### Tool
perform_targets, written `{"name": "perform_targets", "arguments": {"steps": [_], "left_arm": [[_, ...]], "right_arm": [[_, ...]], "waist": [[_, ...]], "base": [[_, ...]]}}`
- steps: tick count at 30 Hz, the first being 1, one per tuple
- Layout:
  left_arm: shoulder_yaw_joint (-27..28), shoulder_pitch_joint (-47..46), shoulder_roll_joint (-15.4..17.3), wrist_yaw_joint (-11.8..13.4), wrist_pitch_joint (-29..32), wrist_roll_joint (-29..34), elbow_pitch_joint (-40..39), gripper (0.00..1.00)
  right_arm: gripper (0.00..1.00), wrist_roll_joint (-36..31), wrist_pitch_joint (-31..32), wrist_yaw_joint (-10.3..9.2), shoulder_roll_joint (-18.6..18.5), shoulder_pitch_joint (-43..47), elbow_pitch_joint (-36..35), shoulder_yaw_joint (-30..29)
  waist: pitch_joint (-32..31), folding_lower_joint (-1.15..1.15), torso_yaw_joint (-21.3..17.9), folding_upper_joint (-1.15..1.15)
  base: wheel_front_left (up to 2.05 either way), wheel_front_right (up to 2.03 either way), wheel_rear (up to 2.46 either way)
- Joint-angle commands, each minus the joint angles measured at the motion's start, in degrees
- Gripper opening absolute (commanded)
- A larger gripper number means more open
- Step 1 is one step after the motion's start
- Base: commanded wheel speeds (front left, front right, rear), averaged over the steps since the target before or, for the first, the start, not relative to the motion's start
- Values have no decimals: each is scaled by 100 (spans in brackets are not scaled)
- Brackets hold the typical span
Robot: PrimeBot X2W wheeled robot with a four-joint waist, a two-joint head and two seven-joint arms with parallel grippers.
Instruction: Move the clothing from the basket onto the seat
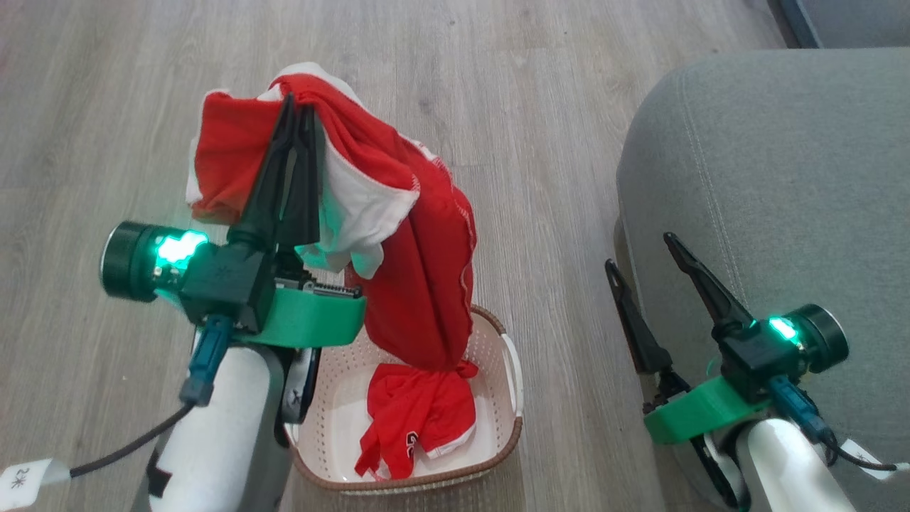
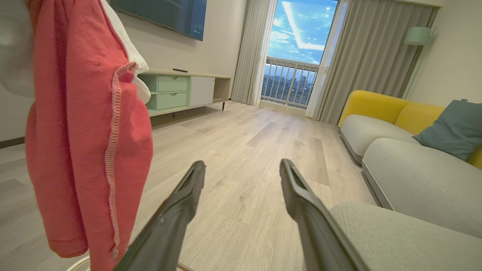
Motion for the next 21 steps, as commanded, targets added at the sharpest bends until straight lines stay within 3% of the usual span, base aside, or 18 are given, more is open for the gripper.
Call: {"name": "perform_targets", "arguments": {"steps": [1, 7, 14, 21], "left_arm": [[228, -385, 34, -50, -27, 9, -237, 0], [219, -479, -6, -241, -27, 32, -231, 0], [64, -565, -47, -484, -27, 55, -155, 0], [-271, -677, -88, -683, -27, 71, -39, 0]], "right_arm": [[100, 11, -36, -1, -49, -182, -246, 131], [100, 205, -36, -1, -229, -265, -522, 583], [100, 542, -36, -1, -778, -559, -838, 1479], [100, 551, -36, -1, -958, -944, -726, 1798]], "waist": [[32, 1, -13, 0], [124, 1, -26, 0], [176, 1, -31, 0], [231, 1, 28, 0]], "base": [[0, 0, 0], [0, 0, 0], [0, 0, 0], [0, 0, 0]]}}
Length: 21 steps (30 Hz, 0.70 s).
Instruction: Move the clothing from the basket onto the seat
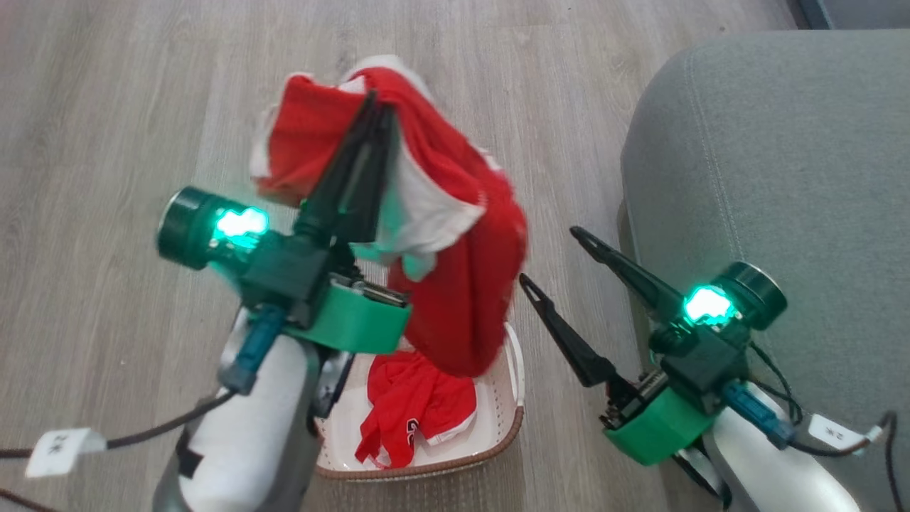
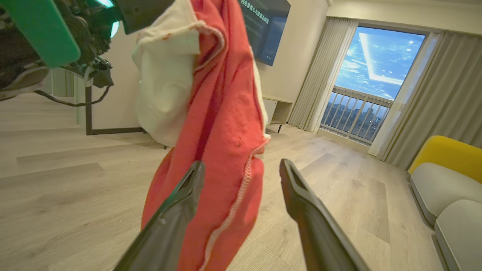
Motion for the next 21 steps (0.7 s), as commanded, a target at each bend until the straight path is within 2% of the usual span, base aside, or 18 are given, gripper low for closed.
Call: {"name": "perform_targets", "arguments": {"steps": [1, 10, 21], "left_arm": [[147, -343, -2, -16, -27, 44, -201, 0], [-488, -465, -34, -73, -27, 12, -122, 0], [-1290, -615, -38, -60, -27, -141, -18, 0]], "right_arm": [[100, 31, -37, -1, -49, -202, -137, 94], [100, -31, -37, -1, -154, -576, 200, 488], [100, -480, -37, -1, -68, -892, 768, 604]], "waist": [[7, 0, 13, 0], [41, 0, 131, 0], [14, 0, 161, 0]], "base": [[0, 0, 0], [0, 0, 0], [0, 0, 0]]}}
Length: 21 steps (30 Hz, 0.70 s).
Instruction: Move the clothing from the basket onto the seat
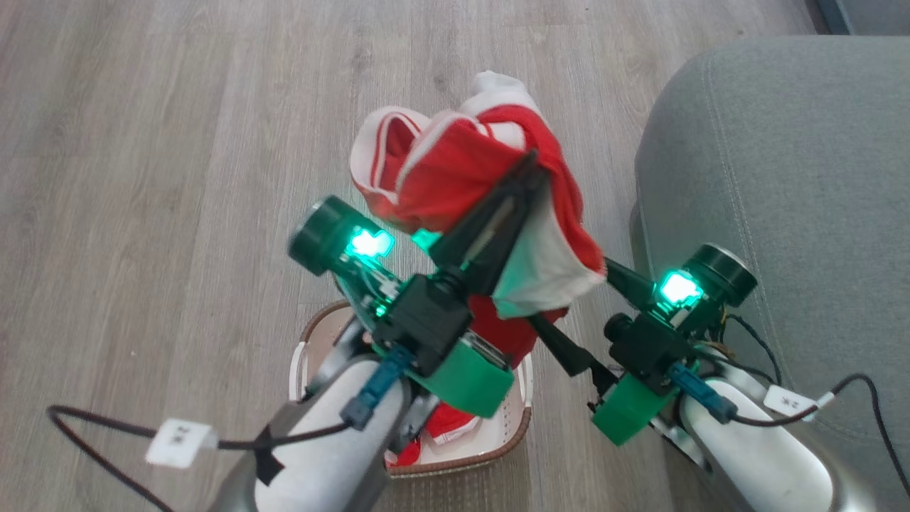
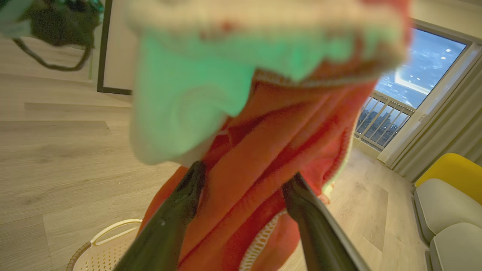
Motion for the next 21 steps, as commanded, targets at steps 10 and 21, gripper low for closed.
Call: {"name": "perform_targets", "arguments": {"steps": [10, 21], "left_arm": [[-343, -338, -11, -12, -27, -160, -5, 0], [-378, -292, -11, 33, -27, -245, 113, 0]], "right_arm": [[100, -301, -37, -1, 399, -374, 131, -131], [0, -4, -37, -1, 753, -303, 244, -535]], "waist": [[-19, 0, 60, 0], [4, 0, 202, 0]], "base": [[0, 0, 0], [0, 0, 0]]}}
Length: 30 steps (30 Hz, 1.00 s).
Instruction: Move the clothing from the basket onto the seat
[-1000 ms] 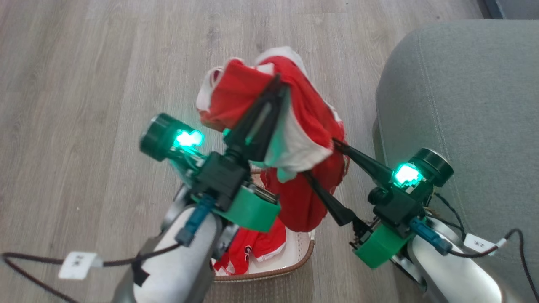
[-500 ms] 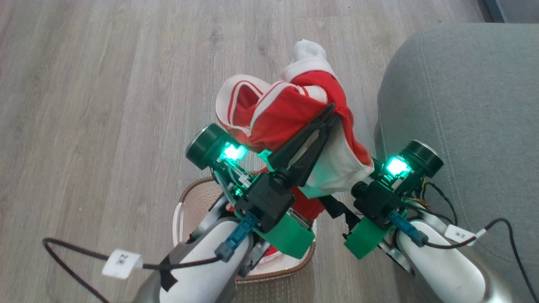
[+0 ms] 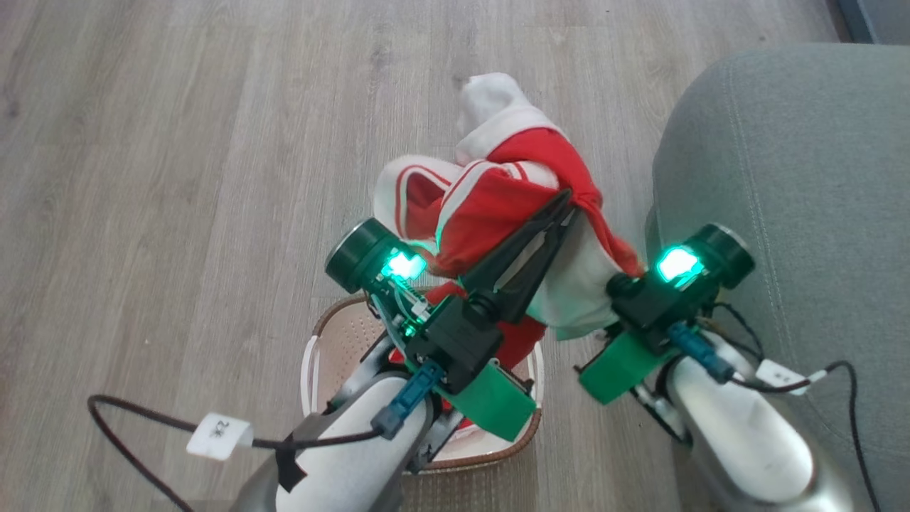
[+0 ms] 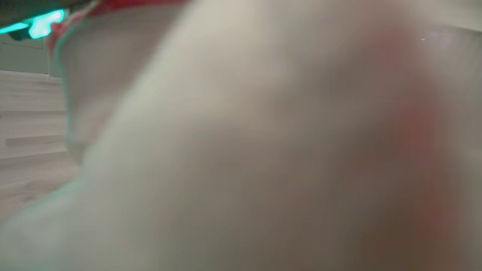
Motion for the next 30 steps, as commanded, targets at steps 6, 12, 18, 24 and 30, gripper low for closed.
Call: {"name": "perform_targets", "arguments": {"steps": [6, 12, 18, 24, 30], "left_arm": [[332, -203, -12, 32, -27, 35, -80, 0], [405, -90, -10, -113, -27, 234, 159, 0], [210, 22, 40, -297, -27, 436, 373, 0], [-37, 109, 40, -382, -27, 519, 499, 0], [-133, 169, 29, -354, -27, 464, 542, 0]], "right_arm": [[0, 140, -37, -1, 298, 30, -281, -612], [0, 435, -37, -1, 505, 187, -519, -1212], [0, 664, -37, -1, 622, 307, -700, -1446], [0, 861, -37, -1, 689, 405, -705, -1521], [0, 921, -37, -1, 703, 430, -646, -1441]], "waist": [[25, 0, 45, 0], [63, 0, 57, 0], [69, 0, 29, 0], [78, 0, 11, 0], [100, 0, -10, 0]], "base": [[0, 0, 0], [0, 0, 0], [0, 0, 0], [0, 0, 0], [0, 0, 0]]}}
